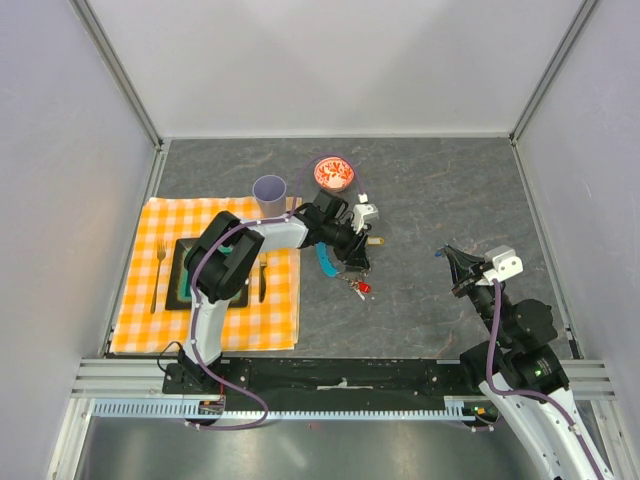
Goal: Put the keys on the keyring
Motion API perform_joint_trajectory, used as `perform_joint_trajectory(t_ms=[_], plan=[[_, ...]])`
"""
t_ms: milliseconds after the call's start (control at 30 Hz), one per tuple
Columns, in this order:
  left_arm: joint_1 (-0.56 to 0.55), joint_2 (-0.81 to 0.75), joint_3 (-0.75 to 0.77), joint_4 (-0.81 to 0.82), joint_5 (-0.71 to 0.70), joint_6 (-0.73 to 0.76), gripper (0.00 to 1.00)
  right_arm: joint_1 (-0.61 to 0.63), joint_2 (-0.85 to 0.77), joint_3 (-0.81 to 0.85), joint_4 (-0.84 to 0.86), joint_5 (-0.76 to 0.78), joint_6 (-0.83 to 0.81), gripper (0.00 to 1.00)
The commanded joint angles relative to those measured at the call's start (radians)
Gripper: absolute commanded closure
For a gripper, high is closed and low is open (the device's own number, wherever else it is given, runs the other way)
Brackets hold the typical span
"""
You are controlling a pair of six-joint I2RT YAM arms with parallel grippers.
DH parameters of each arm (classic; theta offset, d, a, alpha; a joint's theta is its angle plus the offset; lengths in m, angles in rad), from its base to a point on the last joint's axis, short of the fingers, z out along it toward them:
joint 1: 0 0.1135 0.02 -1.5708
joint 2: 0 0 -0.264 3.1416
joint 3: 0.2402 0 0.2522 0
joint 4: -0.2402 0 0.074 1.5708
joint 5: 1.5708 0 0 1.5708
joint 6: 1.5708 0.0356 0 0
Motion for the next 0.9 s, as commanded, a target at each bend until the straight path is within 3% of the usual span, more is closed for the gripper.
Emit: perform_joint_trajectory(t_ms=[0, 533, 733, 867], plan=[[-0.012, 0.005, 0.033, 0.036, 0.025, -0.033, 0.59, 0.002, -0.011, -0.001, 0.039, -0.008, 0.011, 1.0], [-0.024, -0.003, 0.038, 0.013, -0.036, 0.01, 0.49, 0.002, -0.013, -0.001, 0.039, -0.008, 0.013, 1.0], [-0.052, -0.021, 0.029, 0.02, -0.246, -0.038, 0.51, 0.002, -0.013, -0.001, 0.039, -0.006, 0.013, 1.0], [-0.066, -0.055, -0.023, 0.112, -0.383, -0.162, 0.51, 0.002, -0.013, -0.001, 0.041, -0.006, 0.013, 1.0]])
